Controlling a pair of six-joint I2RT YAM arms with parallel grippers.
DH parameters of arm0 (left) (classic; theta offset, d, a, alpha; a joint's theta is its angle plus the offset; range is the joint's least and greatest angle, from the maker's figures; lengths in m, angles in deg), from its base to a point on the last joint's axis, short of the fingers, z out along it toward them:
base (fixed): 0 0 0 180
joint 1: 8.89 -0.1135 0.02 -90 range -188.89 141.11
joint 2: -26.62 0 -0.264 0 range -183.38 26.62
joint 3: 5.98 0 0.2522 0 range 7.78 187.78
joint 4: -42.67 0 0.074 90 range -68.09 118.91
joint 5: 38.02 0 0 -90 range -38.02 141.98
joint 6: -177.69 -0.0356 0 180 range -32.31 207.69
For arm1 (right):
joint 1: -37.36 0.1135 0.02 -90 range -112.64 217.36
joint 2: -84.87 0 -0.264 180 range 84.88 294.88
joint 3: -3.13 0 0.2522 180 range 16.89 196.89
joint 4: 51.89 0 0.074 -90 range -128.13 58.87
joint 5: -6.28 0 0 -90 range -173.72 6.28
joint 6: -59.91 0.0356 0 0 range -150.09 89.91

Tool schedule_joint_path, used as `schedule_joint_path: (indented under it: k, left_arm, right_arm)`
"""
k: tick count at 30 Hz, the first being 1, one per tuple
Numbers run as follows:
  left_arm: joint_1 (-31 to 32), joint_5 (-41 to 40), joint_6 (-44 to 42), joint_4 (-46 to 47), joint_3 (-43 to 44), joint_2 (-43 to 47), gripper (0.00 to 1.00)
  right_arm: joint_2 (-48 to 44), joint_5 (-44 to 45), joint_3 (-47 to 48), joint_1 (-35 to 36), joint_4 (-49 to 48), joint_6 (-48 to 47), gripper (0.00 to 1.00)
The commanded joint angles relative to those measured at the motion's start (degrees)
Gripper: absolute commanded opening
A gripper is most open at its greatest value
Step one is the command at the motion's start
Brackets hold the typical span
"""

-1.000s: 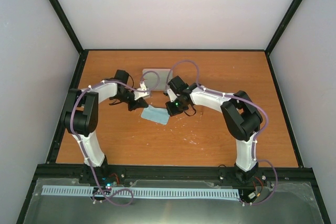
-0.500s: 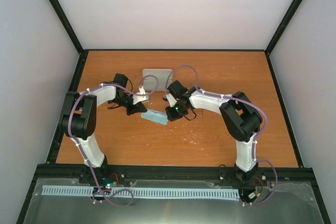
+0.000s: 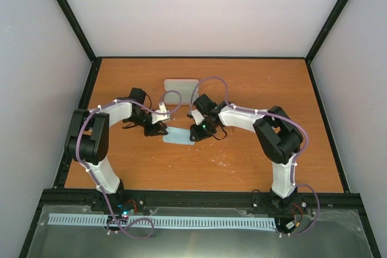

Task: Organize the sunglasses
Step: Fold the glasses cleaning cloth at the center of the board.

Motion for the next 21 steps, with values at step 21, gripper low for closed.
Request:
schedule_joint_path:
  k: [21]
  left_arm:
    - [-1.5, -4.2, 0.2, -0.8, 5.1, -3.9, 0.04]
  right_arm:
    - [3.4, 10.0, 6.6, 0.0, 4.9, 3.4, 0.27]
